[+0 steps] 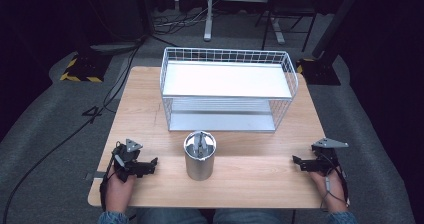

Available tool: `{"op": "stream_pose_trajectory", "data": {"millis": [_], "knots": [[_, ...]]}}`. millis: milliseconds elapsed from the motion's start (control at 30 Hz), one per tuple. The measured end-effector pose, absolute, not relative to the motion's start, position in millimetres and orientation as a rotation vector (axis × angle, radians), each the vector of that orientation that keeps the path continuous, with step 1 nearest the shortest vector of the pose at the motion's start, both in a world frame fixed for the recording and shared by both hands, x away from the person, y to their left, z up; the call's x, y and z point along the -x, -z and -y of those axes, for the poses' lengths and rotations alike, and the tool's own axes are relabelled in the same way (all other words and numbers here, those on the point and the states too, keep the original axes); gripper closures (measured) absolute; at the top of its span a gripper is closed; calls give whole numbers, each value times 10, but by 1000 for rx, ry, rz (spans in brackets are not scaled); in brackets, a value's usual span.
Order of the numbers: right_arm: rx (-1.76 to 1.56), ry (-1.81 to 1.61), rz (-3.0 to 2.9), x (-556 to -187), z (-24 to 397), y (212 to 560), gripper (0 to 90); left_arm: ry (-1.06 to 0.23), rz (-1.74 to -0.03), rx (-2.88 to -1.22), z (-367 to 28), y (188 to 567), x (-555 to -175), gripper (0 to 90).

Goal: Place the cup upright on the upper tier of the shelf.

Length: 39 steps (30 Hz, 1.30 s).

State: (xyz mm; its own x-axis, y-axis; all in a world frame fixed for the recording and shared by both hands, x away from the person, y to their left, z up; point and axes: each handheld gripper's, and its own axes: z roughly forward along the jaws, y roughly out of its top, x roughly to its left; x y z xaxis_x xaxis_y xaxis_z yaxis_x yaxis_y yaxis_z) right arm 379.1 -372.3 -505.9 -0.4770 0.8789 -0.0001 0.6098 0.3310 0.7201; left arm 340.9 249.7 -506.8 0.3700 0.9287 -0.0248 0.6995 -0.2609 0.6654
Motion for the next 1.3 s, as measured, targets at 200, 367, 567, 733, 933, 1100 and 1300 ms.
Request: {"op": "stream_pose_trajectory", "data": {"millis": [200, 367, 567, 733, 933, 1100, 1300], "knots": [[-1300, -957, -2207, -3777, 3729, 5052, 103, -501, -1398, -2046, -2498, 5068, -3408, 1], [-1296, -957, -2208, -3775, 3729, 5052, 110, -500, -1397, -2047, -2499, 5068, -3406, 1], [-1299, -959, -2204, -3773, 3730, 5051, 117, -478, -1355, -2070, -2530, 5065, -3389, 1], [-1300, -959, -2203, -3773, 3731, 5050, 118, -507, -1343, -2088, -2512, 5038, -3377, 2], [-1301, -958, -2203, -3773, 3731, 5050, 119, -548, -1293, -2054, -2507, 4884, -3322, 3], [-1301, -958, -2203, -3773, 3731, 5050, 120, -529, -1264, -2002, -2513, 4738, -3266, 3], [-1301, -958, -2203, -3773, 3731, 5050, 120, -535, -1212, -1955, -2504, 4561, -3192, 3]]}}
